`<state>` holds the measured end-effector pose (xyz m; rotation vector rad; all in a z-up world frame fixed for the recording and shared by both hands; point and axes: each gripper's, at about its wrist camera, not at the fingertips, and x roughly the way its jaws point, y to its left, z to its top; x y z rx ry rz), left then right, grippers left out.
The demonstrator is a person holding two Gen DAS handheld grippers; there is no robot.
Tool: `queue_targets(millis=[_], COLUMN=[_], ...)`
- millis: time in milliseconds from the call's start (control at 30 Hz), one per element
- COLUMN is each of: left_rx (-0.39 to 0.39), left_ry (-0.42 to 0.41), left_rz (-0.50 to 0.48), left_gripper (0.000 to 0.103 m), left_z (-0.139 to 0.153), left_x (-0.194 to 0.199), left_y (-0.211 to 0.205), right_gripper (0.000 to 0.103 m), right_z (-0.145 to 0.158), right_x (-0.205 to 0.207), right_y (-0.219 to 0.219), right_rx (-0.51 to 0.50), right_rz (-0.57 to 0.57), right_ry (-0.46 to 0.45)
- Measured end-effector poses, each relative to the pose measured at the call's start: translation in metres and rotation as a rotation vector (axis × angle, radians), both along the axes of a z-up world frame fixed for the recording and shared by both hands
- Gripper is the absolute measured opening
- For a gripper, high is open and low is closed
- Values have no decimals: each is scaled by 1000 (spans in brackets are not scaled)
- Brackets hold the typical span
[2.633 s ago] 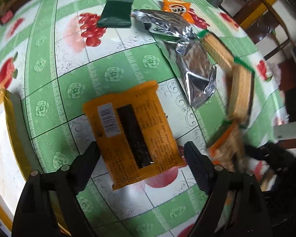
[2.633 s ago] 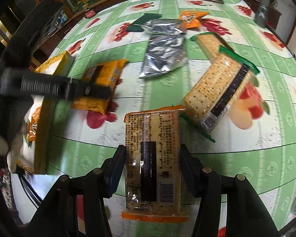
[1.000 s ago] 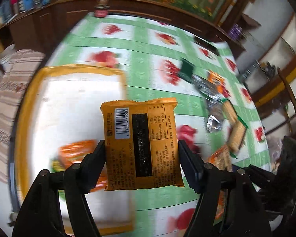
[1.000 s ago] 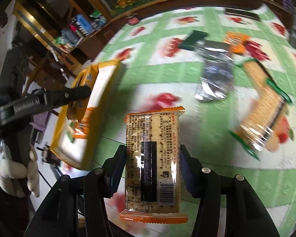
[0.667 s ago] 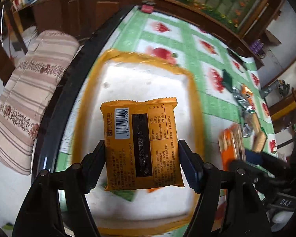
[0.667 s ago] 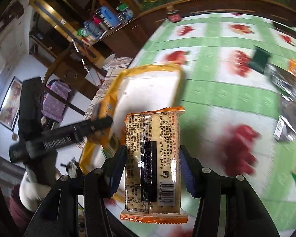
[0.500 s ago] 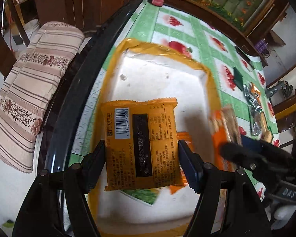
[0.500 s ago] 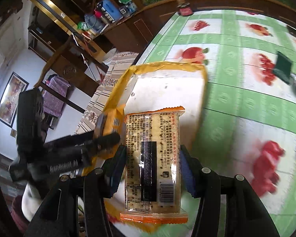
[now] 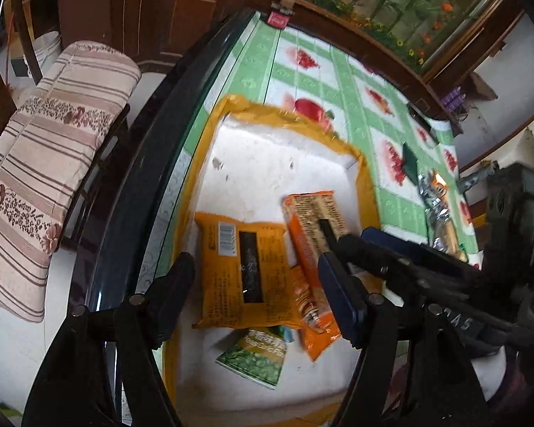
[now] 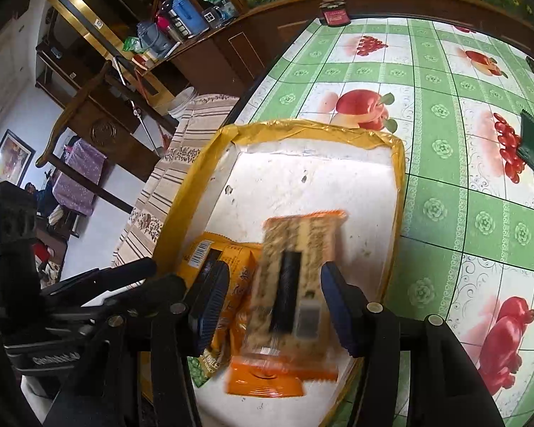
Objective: Organize snacks
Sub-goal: 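Withdraw both grippers from the tray toward the remaining snacks, then grasp a cracker pack with the right gripper while the left grasps the silver foil bag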
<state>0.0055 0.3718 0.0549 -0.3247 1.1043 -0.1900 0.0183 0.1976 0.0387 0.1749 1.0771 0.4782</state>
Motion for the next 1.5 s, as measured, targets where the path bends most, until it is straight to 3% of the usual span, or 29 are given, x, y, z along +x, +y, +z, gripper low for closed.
queue_targets(millis=[133, 400, 633, 733, 767, 800, 867, 967, 1133, 1300, 1400, 1500], left_rx=[74, 354, 381, 441, 452, 446, 387, 277, 271, 280, 271, 249], left_ry=[-58, -219, -310, -455, -525, -571, -618, -494, -389, -352, -320, -289], left_rz=[26, 56, 26, 67, 79, 88, 96, 42, 29, 46, 48, 37], left_gripper=[71, 74, 74, 74, 83, 102, 103, 103, 103, 103, 103, 103], left_z=[23, 76, 99, 126, 138, 146, 158, 150, 131, 125, 116, 105], left_x=[-5, -27, -50, -77, -89, -96, -104, -87, -84, -93, -91, -84], left_y=[-6, -55, -110, -138, -147, -153, -162, -168, -176, -175, -174, -176], right_gripper=[56, 57, 57, 57, 57, 57, 58, 58, 58, 58, 58, 65], right_z=[16, 33, 26, 27, 28, 29, 30, 28, 19, 4, -6, -12], right_x=[-12, -54, -79, -90, -95, -98, -105, -110, -100, -88, -80, -66], right_y=[-9, -77, -155, -198, -218, -235, -279, -325, -358, -363, -350, -338], right_rx=[0, 28, 40, 37, 36, 33, 18, -12, -37, -9, -46, -107], right_rz=[-10, -128, -203, -260, -296, -330, -424, -521, -560, -555, -557, -560], right_ry=[-44, -77, -66, -80, -85, -88, -96, -91, -78, -16, 15, 31])
